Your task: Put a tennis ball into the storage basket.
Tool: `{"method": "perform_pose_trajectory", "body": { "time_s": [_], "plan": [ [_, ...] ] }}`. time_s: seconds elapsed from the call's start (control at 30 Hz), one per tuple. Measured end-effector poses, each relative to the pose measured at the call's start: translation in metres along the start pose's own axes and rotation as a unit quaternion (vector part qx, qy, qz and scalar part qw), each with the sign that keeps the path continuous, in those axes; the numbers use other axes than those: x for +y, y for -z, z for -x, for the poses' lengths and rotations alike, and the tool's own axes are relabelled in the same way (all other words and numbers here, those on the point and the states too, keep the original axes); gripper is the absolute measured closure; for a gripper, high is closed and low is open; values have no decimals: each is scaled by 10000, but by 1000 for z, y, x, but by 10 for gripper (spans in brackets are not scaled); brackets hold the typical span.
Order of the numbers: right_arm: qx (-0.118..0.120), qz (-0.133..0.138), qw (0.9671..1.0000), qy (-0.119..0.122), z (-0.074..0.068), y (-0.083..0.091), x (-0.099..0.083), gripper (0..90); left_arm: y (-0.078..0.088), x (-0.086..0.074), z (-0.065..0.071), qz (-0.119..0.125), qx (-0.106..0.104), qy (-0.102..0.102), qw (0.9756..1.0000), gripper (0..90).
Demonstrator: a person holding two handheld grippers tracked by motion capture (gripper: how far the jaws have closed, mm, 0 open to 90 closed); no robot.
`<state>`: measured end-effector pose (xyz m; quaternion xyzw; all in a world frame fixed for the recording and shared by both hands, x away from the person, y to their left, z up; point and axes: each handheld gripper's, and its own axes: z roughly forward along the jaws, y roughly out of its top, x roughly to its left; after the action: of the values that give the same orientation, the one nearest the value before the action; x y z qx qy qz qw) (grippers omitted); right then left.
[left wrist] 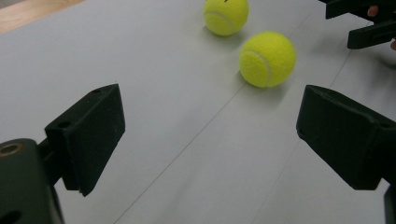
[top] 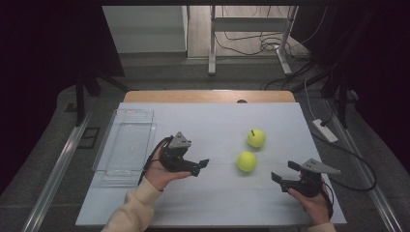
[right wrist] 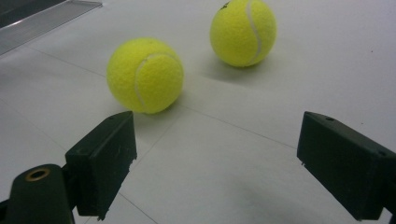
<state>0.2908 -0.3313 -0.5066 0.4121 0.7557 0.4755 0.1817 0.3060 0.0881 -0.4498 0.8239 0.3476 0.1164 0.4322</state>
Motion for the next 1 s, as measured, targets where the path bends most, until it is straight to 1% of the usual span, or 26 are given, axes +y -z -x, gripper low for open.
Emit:
{"method": "perform_pose_trajectory", "body": {
  "time_s": [0.13, 0.43, 0.7, 0.73, 0.83, 0.93, 1.0],
  "plan": [
    [-2, -13, 10000, 3, 0, -1, 0, 116, -3, 2, -1, -31, -22, 19, 10000, 91],
    [-18, -35, 10000, 1, 0, -1, 0, 116, -17, 8, 3, -132, -127, -81, 9998, 91],
    [-18, -45, 10000, -4, 0, -1, -1, 116, -25, 11, 5, -202, -162, -128, 9996, 92],
    [-16, -44, 10000, -7, 0, -1, -1, 116, -26, 11, 5, -216, -173, -117, 9995, 92],
    [-12, -51, 10000, -2, 0, -2, -1, 116, -32, 11, 5, -333, -141, -165, 9992, 92],
    [0, -43, 10000, 2, 0, -1, -1, 116, -36, 13, 6, -389, -135, -148, 9990, 92],
    [0, -56, 10000, 7, 0, -2, -1, 116, -38, 15, 7, -428, -122, -202, 9988, 92]
  ]
}}
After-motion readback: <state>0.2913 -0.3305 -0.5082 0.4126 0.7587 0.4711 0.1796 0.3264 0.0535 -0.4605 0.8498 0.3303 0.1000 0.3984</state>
